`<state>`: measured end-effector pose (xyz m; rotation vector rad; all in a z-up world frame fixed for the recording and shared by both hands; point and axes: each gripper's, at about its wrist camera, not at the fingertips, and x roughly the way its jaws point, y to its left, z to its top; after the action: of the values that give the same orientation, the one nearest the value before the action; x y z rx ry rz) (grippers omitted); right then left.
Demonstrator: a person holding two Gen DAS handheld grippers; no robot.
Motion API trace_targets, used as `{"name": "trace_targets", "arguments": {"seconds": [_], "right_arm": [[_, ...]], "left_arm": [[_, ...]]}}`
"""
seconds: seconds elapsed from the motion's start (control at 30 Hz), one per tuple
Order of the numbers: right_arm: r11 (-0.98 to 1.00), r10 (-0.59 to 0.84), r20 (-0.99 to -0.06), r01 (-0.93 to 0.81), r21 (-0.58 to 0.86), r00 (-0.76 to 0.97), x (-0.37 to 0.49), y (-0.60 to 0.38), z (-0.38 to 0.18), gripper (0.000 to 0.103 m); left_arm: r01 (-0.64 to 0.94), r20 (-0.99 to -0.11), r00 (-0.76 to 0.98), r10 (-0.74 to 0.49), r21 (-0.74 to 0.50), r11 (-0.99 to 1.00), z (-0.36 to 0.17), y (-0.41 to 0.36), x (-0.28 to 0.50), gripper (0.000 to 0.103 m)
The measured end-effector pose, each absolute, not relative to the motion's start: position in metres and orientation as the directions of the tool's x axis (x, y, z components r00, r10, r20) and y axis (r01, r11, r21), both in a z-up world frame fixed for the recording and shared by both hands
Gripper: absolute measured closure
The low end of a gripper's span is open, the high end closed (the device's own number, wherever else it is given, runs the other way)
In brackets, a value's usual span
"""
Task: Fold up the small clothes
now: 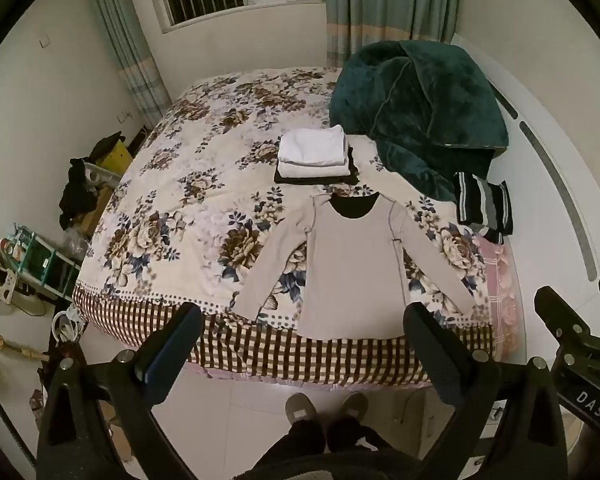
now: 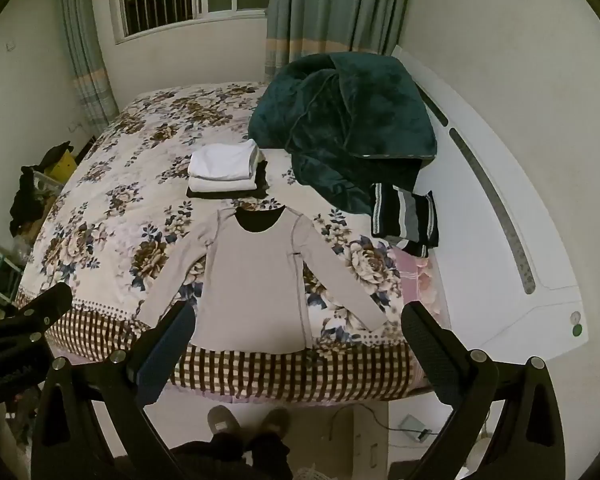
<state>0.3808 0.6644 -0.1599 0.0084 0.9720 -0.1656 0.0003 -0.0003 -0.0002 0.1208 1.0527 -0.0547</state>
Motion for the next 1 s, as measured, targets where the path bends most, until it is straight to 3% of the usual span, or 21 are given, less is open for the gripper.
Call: {"name": "trace_targets", "arguments": {"seconds": [1.0], "right_arm": [[0.992, -0.105, -0.831, 0.11, -0.054, 0.546, 0.377, 0.674, -0.153, 0.0]], "left_arm": [[0.103, -0.858, 0.514, 0.002, 0.065, 0.993, 0.013, 0.001, -0.002, 0.0]]}}
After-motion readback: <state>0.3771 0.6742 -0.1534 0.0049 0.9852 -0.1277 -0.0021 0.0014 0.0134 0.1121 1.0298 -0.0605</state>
